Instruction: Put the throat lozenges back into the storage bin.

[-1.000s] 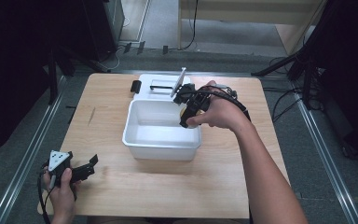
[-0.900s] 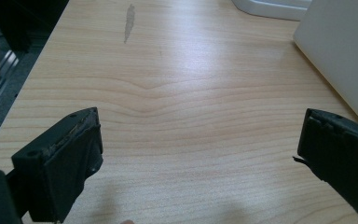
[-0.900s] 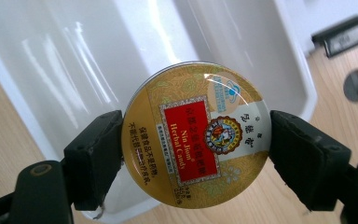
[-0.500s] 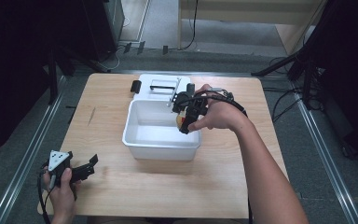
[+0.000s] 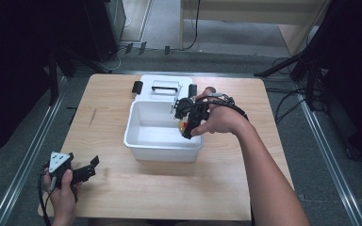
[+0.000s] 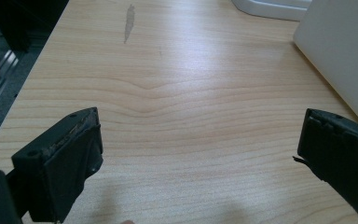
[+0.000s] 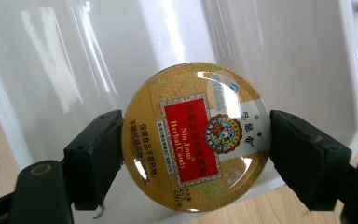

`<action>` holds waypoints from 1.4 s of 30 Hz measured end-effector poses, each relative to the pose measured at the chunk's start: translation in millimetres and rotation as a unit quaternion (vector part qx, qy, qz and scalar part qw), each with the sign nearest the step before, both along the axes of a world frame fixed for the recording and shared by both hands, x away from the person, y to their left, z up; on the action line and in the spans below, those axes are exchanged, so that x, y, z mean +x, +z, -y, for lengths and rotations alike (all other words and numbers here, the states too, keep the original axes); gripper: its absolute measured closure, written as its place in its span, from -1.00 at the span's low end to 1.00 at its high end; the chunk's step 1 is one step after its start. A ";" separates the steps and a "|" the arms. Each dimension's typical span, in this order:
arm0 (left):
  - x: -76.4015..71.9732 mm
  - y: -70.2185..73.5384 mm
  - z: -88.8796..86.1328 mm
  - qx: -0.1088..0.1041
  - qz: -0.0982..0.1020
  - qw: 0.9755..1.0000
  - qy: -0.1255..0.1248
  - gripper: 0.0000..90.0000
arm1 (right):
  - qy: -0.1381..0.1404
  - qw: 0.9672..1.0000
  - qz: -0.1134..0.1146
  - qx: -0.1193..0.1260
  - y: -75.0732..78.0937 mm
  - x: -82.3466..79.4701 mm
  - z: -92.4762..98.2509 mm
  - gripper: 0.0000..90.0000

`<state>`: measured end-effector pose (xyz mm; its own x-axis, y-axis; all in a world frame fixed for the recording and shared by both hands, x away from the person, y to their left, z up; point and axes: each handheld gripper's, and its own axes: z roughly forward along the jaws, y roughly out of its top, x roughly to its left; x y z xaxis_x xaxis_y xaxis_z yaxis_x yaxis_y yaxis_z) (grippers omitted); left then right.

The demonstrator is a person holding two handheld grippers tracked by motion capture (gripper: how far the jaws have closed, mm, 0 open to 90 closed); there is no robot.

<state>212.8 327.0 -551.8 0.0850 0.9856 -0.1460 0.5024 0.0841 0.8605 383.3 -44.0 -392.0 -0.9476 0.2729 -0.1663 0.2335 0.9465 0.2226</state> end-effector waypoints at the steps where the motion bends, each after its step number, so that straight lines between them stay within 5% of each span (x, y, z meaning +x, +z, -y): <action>1: 0.0 0.0 0.1 0.000 0.000 1.000 0.000 -0.99 | 0.003 1.000 0.001 0.000 -1.3 0.5 -0.3 -0.53; 14: 0.0 0.0 0.1 0.000 0.000 1.000 0.000 -0.99 | -0.001 1.000 -0.010 -0.010 -18.0 5.0 -3.9 -0.53; 42: 0.0 0.0 0.1 -0.001 0.000 1.000 -0.001 -0.99 | -0.015 0.996 -0.012 -0.092 -51.4 19.0 -19.9 -0.52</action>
